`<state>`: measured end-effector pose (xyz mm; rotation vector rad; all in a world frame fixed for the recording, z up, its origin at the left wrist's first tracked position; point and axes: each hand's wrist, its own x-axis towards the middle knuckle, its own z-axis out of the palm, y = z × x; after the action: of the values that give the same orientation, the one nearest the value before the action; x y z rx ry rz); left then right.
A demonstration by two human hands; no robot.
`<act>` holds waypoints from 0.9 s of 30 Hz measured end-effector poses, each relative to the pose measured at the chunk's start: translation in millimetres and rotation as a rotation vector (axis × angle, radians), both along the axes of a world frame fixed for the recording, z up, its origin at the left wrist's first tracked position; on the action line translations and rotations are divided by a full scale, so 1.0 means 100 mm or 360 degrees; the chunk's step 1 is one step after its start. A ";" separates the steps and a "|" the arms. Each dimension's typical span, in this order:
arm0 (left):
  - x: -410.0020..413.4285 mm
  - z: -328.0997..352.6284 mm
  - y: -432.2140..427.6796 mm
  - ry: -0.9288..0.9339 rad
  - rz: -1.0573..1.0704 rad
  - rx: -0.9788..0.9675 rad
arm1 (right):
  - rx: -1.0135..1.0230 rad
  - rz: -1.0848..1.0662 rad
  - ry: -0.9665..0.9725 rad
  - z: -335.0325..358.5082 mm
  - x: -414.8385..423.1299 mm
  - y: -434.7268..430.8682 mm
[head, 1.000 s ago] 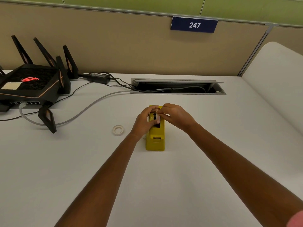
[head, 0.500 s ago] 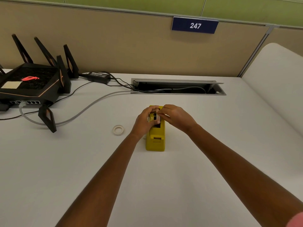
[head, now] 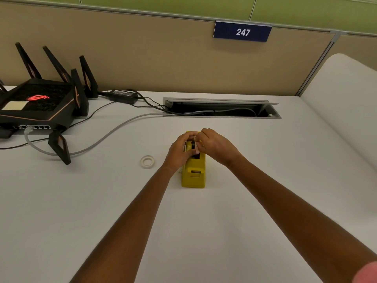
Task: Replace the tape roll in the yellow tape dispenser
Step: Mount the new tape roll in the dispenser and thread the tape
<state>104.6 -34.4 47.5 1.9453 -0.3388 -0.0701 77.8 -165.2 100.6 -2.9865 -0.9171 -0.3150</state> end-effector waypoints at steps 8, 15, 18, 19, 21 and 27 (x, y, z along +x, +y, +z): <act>-0.01 0.03 0.01 -0.0004 -0.0038 0.0017 | 0.0456 -0.0159 0.0172 -0.08 0.00 -0.05; -0.01 0.02 0.02 -0.0014 -0.0043 -0.0007 | 0.0424 -0.0135 0.0134 -0.06 0.09 -0.04; 0.00 0.01 0.01 -0.0016 -0.0029 -0.0011 | 0.0316 -0.0118 0.0127 -0.07 0.10 -0.06; 0.00 0.01 0.01 -0.0018 -0.0022 -0.0011 | 0.0303 -0.0118 0.0113 -0.08 0.11 -0.06; 0.00 0.01 0.00 -0.0023 -0.0005 -0.0005 | 0.0277 -0.0078 0.0054 -0.09 0.11 -0.05; -0.02 0.02 -0.01 0.0000 0.0016 0.0024 | 0.0149 -0.0076 0.0007 -0.16 0.14 -0.07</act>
<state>103.0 -35.5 49.3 1.9617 -0.3292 -0.0659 91.7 -171.7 84.9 -2.9258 -0.8084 -0.3411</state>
